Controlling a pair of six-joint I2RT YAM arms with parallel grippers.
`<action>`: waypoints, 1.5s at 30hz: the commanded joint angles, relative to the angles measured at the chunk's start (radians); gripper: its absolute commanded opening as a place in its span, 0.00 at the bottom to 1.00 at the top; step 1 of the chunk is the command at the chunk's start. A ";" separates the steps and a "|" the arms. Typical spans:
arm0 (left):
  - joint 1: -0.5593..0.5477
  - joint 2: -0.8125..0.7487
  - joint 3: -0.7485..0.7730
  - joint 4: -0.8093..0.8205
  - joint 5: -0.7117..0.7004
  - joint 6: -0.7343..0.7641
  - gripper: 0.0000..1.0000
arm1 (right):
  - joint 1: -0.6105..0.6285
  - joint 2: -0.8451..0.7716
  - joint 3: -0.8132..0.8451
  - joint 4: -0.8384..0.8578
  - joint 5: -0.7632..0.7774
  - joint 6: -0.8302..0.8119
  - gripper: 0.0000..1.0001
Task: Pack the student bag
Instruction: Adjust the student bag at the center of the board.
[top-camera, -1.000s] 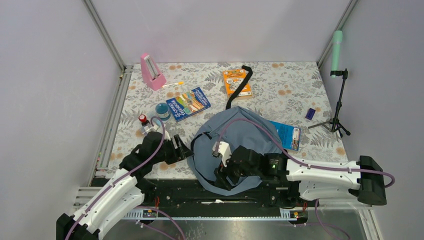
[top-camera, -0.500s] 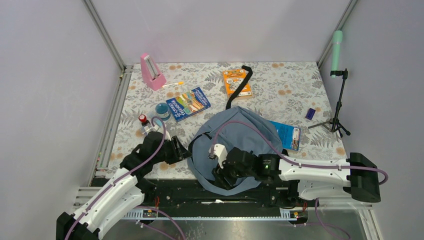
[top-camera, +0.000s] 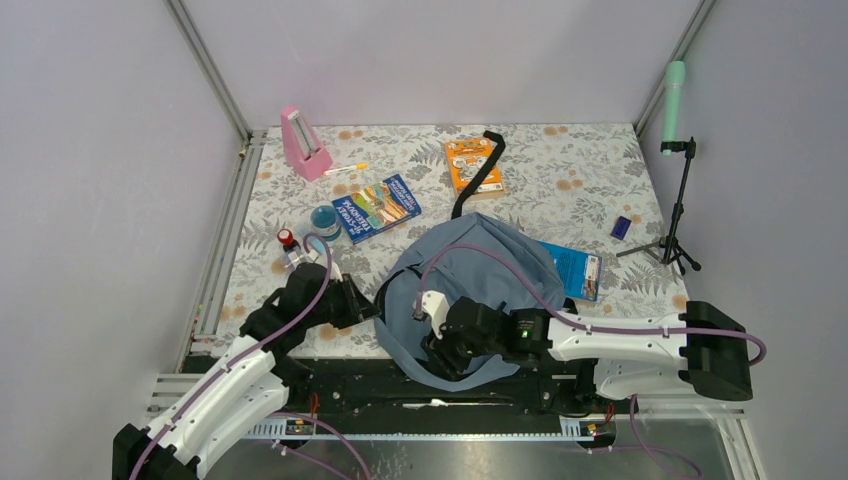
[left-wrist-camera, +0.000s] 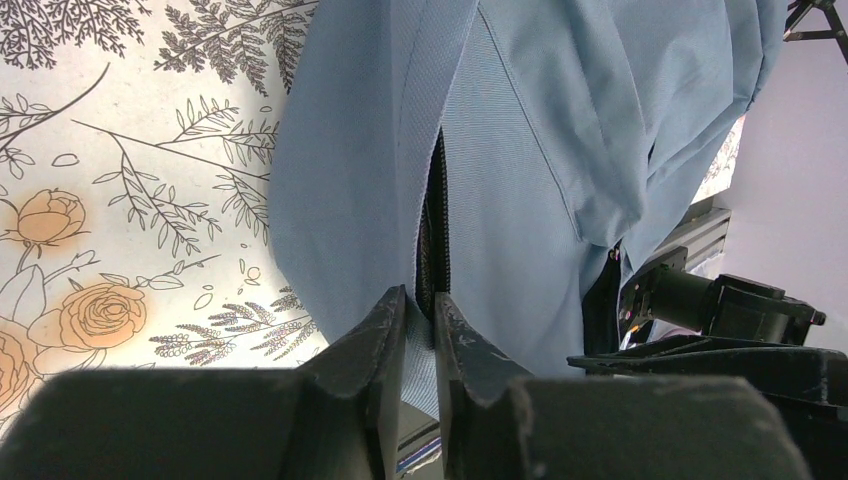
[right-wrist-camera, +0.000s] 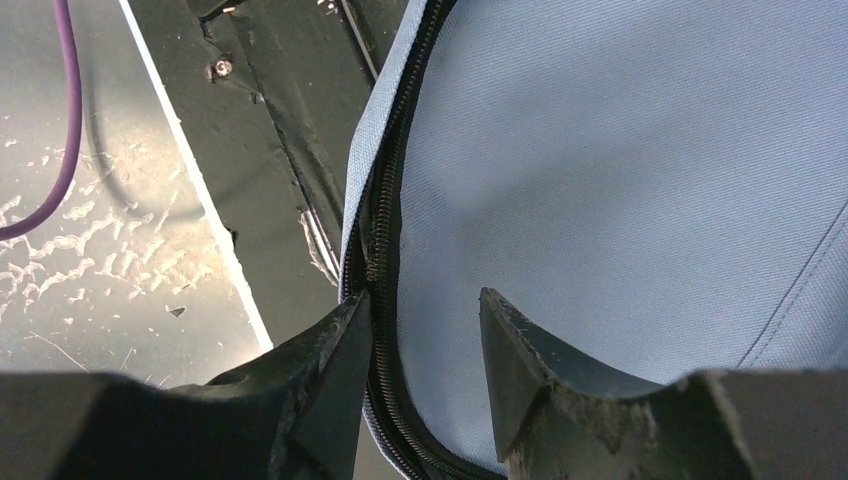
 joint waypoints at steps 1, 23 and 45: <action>-0.003 0.003 -0.003 0.019 0.028 0.005 0.14 | 0.014 0.021 0.024 0.021 0.009 -0.014 0.48; -0.003 -0.013 -0.001 0.018 -0.024 0.011 0.03 | -0.198 -0.161 0.135 -0.159 0.591 0.013 0.00; -0.115 0.383 0.528 0.218 0.391 0.958 0.98 | -0.275 -0.366 0.155 -0.151 0.226 -0.143 0.00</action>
